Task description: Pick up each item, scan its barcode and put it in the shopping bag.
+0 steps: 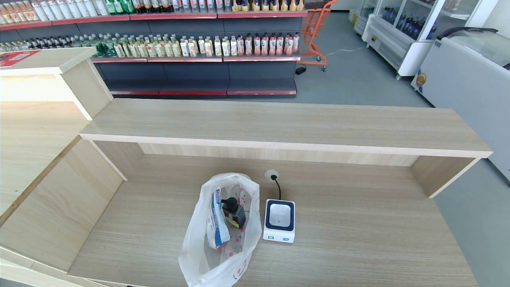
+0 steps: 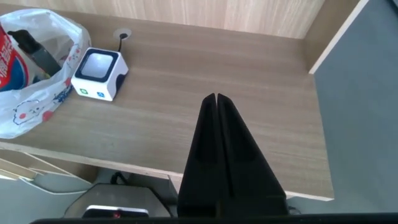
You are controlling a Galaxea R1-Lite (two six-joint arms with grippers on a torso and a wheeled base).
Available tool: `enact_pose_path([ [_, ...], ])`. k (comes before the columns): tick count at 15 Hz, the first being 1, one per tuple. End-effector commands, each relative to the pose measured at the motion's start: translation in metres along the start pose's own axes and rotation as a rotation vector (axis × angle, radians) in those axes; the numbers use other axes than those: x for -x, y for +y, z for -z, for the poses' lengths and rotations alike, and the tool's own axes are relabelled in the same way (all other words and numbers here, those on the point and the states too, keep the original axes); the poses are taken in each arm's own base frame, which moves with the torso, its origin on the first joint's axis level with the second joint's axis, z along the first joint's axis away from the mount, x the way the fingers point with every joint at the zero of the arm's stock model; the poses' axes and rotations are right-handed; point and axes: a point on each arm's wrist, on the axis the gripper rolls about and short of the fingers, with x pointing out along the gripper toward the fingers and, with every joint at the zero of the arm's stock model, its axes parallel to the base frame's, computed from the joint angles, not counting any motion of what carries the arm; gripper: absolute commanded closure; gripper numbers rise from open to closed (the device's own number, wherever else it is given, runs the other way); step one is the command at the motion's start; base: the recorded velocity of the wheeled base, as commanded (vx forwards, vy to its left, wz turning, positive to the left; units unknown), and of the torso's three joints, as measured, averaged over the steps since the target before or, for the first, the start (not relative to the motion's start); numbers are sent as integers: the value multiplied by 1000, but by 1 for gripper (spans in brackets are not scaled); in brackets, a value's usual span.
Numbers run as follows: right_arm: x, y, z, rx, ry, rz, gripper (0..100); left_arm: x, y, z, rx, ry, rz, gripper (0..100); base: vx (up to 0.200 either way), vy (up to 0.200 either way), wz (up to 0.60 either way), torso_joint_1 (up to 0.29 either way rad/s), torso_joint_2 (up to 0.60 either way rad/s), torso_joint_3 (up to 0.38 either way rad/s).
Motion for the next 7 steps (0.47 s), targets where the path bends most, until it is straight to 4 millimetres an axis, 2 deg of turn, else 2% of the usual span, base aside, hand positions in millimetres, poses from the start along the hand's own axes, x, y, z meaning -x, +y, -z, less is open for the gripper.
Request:
enact_pose_path([
  [1,0,0,0,0,4,-1,100,0,0,0,0,1,0,0,0,0,0,0,0,0],
  [7,0,0,0,0,4,-3,100,0,0,0,0,1,0,0,0,0,0,0,0,0],
])
